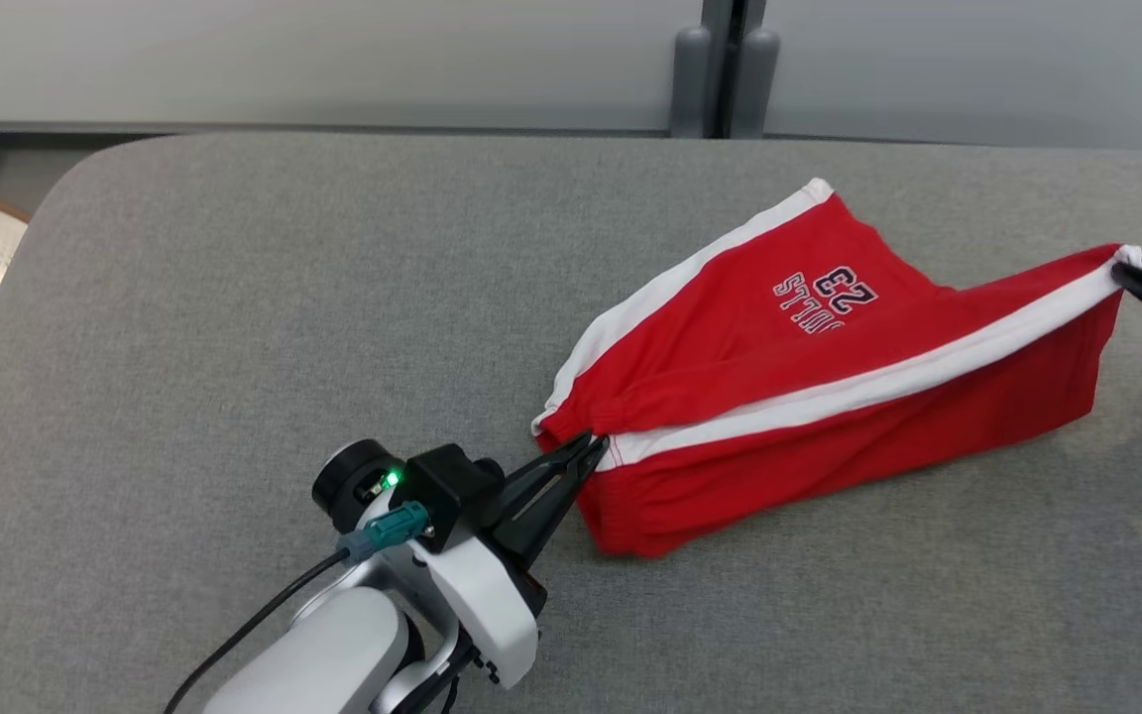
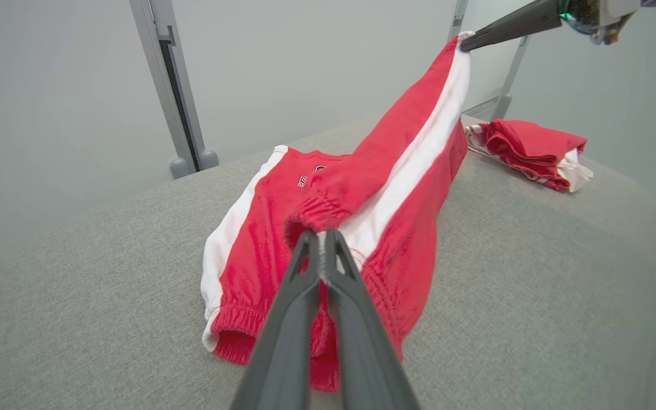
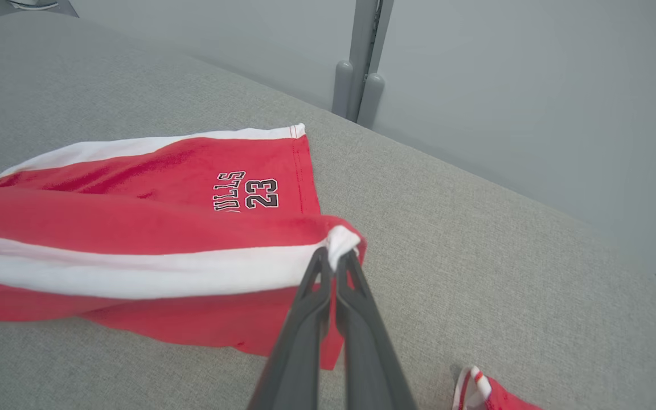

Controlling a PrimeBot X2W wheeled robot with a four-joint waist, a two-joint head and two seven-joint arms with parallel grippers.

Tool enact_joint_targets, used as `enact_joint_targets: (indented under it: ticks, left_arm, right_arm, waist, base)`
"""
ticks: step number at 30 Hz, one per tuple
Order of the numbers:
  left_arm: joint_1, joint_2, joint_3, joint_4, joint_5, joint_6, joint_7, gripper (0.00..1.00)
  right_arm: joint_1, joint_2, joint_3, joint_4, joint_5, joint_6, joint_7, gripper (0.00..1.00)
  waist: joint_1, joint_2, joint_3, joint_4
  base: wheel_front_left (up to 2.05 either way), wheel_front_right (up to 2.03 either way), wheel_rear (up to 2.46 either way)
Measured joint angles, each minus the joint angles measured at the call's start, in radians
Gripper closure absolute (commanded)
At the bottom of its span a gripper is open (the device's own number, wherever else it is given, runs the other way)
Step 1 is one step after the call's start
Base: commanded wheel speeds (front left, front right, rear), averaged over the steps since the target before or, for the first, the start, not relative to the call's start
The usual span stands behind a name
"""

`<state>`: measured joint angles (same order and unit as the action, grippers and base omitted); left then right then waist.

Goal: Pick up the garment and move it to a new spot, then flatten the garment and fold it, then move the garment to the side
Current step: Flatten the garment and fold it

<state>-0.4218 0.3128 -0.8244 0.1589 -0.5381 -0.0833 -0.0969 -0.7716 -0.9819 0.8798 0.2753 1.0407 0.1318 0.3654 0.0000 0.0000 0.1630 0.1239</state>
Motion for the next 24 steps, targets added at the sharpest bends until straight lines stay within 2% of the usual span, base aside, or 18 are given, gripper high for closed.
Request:
enact_joint_targets:
  ticks: [8,13,24]
  left_arm:
    - [-0.139,-0.071,-0.002,0.126,-0.009,-0.023,-0.023,1.00]
    - [-0.193,-0.109,-0.005,0.207,-0.015,-0.030,-0.050,1.00]
    - [-0.258,-0.177,-0.035,0.314,-0.032,-0.040,-0.111,1.00]
  right_arm:
    - [-0.218,0.058,0.025,0.071,-0.077,0.000,0.128,1.00]
    - [-0.307,0.082,0.046,0.136,-0.101,0.000,0.147,1.00]
    - [-0.393,0.100,0.100,0.244,-0.105,0.000,0.124,1.00]
  waist:
    - [0.0000,0.0000,0.133,0.069]
    - [0.0000,0.0000,0.190,0.113]
    - [0.0000,0.0000,0.261,0.181]
  base:
    - [0.00,0.00,0.00]
    - [0.00,0.00,0.00]
    - [0.00,0.00,0.00]
